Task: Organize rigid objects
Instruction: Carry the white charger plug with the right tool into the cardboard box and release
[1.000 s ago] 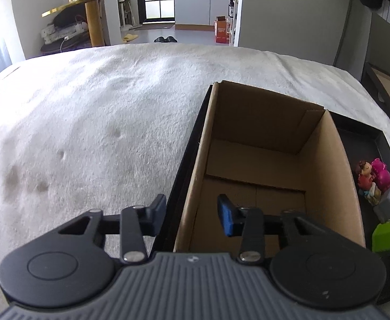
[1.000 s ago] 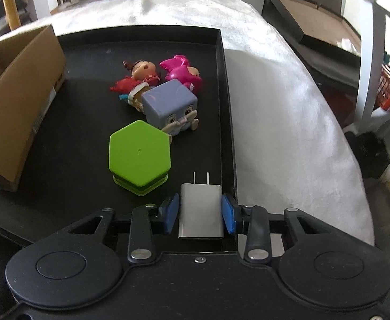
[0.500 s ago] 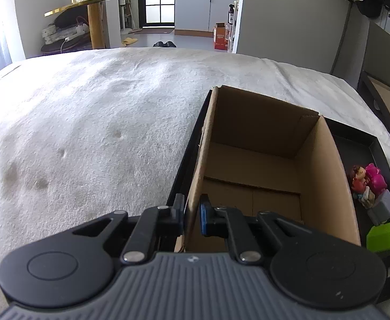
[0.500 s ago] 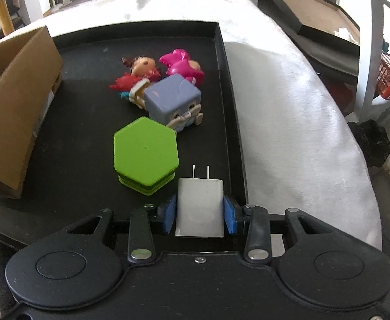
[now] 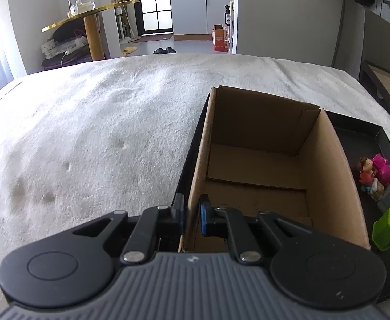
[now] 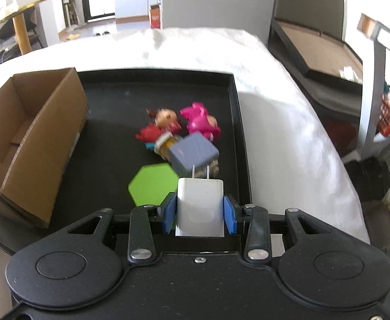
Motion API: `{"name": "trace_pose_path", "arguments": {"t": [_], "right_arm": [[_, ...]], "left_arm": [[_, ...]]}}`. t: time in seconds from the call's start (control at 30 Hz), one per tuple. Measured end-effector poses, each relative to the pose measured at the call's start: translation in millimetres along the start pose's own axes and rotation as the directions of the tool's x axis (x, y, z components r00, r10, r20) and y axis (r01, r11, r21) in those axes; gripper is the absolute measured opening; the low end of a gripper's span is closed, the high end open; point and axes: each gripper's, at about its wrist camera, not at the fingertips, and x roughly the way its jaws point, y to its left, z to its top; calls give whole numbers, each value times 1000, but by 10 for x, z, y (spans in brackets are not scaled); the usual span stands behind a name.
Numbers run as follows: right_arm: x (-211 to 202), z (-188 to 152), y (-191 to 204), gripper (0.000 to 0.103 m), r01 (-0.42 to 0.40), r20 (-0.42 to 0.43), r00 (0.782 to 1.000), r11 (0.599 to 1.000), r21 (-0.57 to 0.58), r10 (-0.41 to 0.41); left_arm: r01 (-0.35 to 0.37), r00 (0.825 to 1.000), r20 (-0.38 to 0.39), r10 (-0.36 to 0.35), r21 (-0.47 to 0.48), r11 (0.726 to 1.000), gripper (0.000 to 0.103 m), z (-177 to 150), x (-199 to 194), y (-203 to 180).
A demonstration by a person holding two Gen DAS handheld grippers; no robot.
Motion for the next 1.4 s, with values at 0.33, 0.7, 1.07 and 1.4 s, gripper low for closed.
{"name": "trace_pose_path", "arguments": {"t": [0.33,0.7,1.07,1.4], "right_arm": [[-74,174,119,37,-80,96,992,996,-35,83],[-119,326,363,37,-190,159,965,975,-113,206],[-182,537,718,37,-319,197,913,926,-203,358],[-122,586,1046,37,-380,166,885,882,-281,434]], "left_arm": [[-27,1000,18,26,70,997,11,15,5,-97],[-27,1000,14,26,113,993,10,-1,27,-122],[-14,1000,12,13,124,992,10,14,50,-105],[18,1000,14,-19,126,992,10,6,66,-40]]}}
